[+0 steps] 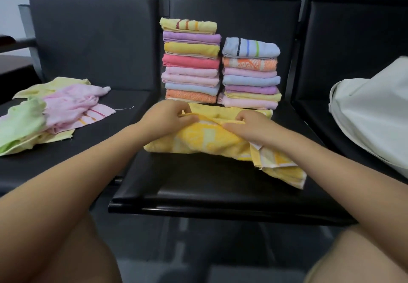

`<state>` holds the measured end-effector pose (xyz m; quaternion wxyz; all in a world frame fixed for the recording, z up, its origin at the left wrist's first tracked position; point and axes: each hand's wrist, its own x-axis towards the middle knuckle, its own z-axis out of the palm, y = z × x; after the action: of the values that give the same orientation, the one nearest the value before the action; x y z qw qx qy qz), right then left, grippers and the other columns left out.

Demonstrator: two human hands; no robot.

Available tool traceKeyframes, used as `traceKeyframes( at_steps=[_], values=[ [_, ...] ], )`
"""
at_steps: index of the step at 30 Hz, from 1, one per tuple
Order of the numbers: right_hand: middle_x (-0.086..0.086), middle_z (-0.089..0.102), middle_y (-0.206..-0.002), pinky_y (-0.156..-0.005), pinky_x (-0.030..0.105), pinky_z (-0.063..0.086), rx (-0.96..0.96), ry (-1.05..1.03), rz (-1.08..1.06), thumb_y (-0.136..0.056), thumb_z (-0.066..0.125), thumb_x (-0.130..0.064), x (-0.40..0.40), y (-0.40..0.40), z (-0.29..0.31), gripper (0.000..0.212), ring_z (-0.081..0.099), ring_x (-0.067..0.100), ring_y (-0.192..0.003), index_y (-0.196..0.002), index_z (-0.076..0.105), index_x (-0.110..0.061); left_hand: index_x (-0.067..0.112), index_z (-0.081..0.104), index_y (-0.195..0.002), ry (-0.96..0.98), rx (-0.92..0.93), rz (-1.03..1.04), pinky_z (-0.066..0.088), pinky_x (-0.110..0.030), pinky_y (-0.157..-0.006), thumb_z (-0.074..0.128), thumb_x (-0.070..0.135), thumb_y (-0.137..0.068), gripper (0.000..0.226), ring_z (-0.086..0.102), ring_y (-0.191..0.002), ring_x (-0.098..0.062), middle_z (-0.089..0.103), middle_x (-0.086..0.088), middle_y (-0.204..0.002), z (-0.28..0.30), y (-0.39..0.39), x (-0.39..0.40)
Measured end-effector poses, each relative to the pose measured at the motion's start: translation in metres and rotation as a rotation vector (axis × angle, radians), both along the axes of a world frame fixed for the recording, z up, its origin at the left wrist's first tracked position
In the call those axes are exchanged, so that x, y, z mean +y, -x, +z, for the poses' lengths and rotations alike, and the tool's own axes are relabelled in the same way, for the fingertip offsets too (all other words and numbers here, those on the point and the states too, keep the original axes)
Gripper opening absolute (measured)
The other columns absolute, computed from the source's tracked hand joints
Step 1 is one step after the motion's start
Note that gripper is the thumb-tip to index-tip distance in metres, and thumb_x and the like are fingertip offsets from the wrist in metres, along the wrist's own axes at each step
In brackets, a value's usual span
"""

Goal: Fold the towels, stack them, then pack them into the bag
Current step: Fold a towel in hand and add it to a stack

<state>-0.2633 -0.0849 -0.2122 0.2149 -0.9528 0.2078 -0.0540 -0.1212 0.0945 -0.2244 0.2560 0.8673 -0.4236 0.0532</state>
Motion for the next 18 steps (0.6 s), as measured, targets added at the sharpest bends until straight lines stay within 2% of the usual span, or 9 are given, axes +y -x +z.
traceKeyframes(
  at_steps=[2,5,9,12,15,18],
  values=[
    [0.0,0.061,-0.096,-0.08,0.038,0.05,0.022,0.159,0.013,-0.088,0.055,-0.057,-0.013,-0.002,-0.002,0.046,0.058,0.021,-0.093,-0.104,0.06,-0.014,0.015,0.058,-0.07,-0.063,-0.11,-0.019,0.038,-0.037,-0.061,0.058,0.045,-0.091,0.037,0.048,-0.062,-0.013,0.051,0.004,-0.061,0.002,-0.009,-0.004],
    [-0.007,0.057,-0.087,-0.061,0.031,0.04,0.032,0.362,0.03,-0.09,0.056,-0.044,-0.035,-0.007,-0.014,0.027,0.056,0.018,-0.088,-0.103,0.054,-0.022,0.003,0.061,-0.075,-0.083,-0.106,0.003,0.042,-0.041,-0.062,0.056,0.041,-0.093,0.042,0.054,-0.068,-0.026,0.058,-0.009,-0.068,-0.008,-0.028,-0.013],
    [0.0,0.055,-0.111,-0.067,0.033,0.04,0.141,0.519,0.003,-0.091,0.051,-0.027,-0.06,-0.014,-0.031,0.029,0.054,0.021,-0.096,-0.12,0.049,-0.021,0.005,0.06,-0.076,-0.08,-0.041,0.04,0.042,-0.039,-0.062,0.053,0.034,-0.095,0.036,0.057,-0.071,-0.026,0.06,-0.008,-0.071,-0.026,-0.047,-0.026],
    [0.004,0.051,-0.123,-0.073,0.034,0.042,0.044,0.618,-0.014,-0.091,0.049,-0.021,-0.073,-0.019,-0.037,0.035,0.051,0.023,-0.107,-0.127,0.048,-0.019,0.016,0.059,-0.076,-0.101,-0.075,0.061,0.041,-0.035,-0.064,0.052,0.034,-0.097,0.028,0.055,-0.077,-0.023,0.057,0.002,-0.075,-0.036,-0.054,-0.032],
    [0.003,0.05,-0.127,-0.077,0.038,0.048,-0.09,0.563,0.024,-0.095,0.045,-0.02,-0.077,-0.023,-0.044,0.039,0.05,0.022,-0.112,-0.134,0.045,-0.019,0.015,0.064,-0.092,-0.1,-0.115,0.039,0.039,-0.033,-0.069,0.051,0.031,-0.098,0.022,0.051,-0.081,-0.018,0.054,0.005,-0.083,-0.04,-0.057,-0.032],
    [0.001,0.05,-0.128,-0.084,0.04,0.049,-0.079,0.407,0.117,-0.098,0.044,-0.035,-0.075,-0.025,-0.054,0.042,0.05,0.021,-0.115,-0.138,0.045,-0.022,0.013,0.068,-0.1,-0.05,-0.097,0.041,0.044,-0.035,-0.076,0.052,0.028,-0.097,0.022,0.054,-0.09,-0.02,0.055,0.004,-0.089,-0.042,-0.062,-0.029]
  ],
)
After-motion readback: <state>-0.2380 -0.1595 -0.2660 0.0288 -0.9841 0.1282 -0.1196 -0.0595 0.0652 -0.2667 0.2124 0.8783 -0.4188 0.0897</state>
